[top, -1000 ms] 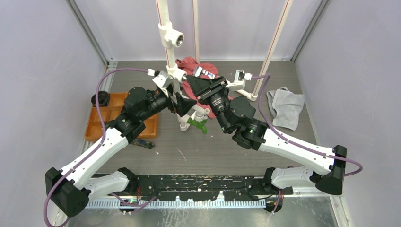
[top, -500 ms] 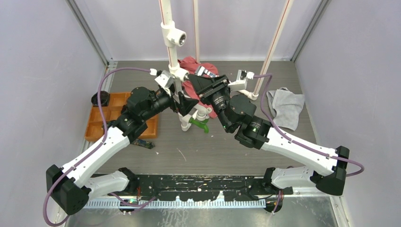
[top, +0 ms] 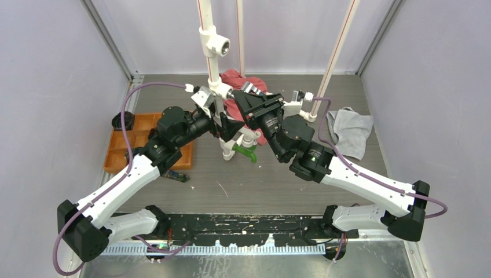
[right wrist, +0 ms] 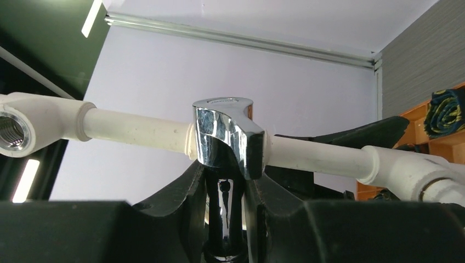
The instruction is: Install the water faucets
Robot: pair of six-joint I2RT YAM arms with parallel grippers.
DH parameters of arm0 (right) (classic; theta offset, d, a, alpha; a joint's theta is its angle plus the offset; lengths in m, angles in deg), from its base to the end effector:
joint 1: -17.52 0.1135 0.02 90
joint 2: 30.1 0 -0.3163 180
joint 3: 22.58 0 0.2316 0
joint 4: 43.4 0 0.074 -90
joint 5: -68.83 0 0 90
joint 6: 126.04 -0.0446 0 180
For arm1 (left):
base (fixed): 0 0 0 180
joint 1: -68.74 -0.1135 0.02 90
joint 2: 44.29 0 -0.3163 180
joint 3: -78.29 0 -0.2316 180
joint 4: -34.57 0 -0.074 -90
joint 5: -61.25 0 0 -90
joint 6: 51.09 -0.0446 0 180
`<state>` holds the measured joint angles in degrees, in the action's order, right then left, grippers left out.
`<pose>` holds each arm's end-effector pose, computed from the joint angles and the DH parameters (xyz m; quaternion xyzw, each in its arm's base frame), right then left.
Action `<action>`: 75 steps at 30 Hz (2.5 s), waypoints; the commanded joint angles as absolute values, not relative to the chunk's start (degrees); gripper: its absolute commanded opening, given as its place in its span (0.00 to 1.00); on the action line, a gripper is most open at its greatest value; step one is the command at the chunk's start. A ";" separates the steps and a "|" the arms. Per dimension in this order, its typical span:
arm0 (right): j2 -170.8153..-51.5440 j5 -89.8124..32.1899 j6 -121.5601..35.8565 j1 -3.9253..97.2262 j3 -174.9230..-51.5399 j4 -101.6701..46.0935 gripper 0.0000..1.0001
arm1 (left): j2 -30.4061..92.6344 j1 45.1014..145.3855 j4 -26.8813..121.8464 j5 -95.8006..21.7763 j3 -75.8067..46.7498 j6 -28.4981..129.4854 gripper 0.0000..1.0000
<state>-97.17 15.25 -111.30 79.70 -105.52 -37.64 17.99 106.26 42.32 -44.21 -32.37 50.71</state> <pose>0.1297 0.1890 0.4874 0.3075 0.5786 0.6058 0.4513 0.1670 -0.1432 0.4206 0.2491 0.6662 -0.3775 0.5930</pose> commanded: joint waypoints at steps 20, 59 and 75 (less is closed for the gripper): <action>-96.55 3.15 -127.69 75.95 -102.73 -30.06 0.00 | 18.93 109.89 42.88 -48.95 -30.19 51.06 0.93; -85.17 -13.46 -90.39 75.82 -97.44 -37.85 0.96 | 20.32 109.85 43.87 -46.63 -28.34 48.23 0.94; -70.70 -37.06 -41.84 75.83 -106.93 -9.47 0.95 | 18.04 107.84 47.41 -41.22 -27.25 43.79 0.96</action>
<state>-72.86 -32.24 -58.58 75.54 -102.63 -17.88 19.32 109.06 46.23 -42.79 -29.81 45.88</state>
